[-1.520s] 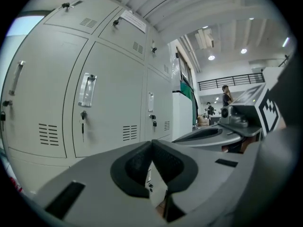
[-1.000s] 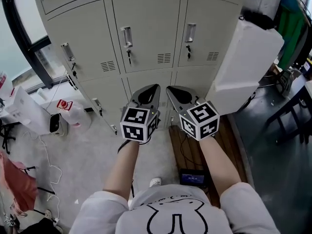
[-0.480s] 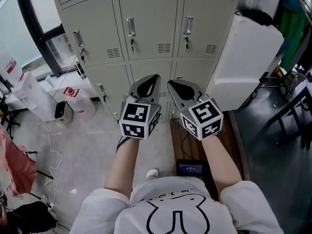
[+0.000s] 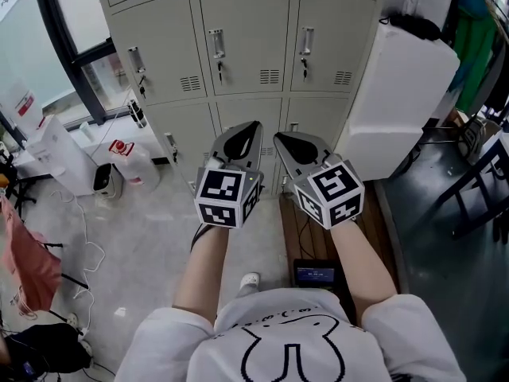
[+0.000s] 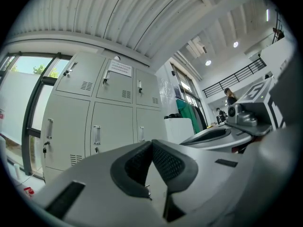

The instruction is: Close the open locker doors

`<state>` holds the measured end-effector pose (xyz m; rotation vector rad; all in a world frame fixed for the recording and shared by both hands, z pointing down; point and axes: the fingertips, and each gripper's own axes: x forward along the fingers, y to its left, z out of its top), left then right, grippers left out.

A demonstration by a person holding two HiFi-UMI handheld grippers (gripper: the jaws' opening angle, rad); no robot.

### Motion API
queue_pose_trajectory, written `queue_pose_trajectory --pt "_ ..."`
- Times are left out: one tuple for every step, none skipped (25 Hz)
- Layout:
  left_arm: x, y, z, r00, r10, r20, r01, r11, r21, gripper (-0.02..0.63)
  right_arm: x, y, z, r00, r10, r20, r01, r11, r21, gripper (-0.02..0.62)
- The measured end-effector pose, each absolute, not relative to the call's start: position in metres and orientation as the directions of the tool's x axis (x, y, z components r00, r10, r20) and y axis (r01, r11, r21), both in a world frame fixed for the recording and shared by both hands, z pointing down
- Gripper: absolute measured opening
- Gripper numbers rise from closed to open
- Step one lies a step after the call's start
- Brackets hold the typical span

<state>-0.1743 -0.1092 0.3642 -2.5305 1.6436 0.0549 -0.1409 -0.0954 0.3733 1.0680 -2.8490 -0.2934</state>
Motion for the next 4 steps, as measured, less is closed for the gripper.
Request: queue_pose_trajectory --pt "-0.1734 -0.1071 0.3637 0.409 -0.907 -0.1 -0.912 -0.402 -0.083 0.025 -0.1401 -0.0933 0.3731 -0.752 -0.659 0.01 -0.643 0.737 0.209 -0.003" --pt "-0.1728 -0.1053 0.3627 0.41 -0.906 -0.104 -0.911 -0.403 -0.083 0.023 -0.1396 -0.0915 0.3727 -0.751 -0.66 0.008 -0.644 0.736 0.211 -0.003" --pt "-0.1723 -0.1037 0.3613 0.411 -0.905 -0.108 -0.911 -0.403 -0.084 0.023 -0.1394 -0.0898 0.3721 -0.751 -0.66 0.006 -0.644 0.735 0.212 -0.003" --pt "-0.172 -0.102 0.3598 0.412 -0.904 -0.112 -0.911 -0.404 -0.086 0.024 -0.1394 -0.0881 0.3715 -0.751 -0.661 0.004 -0.645 0.734 0.213 -0.003"
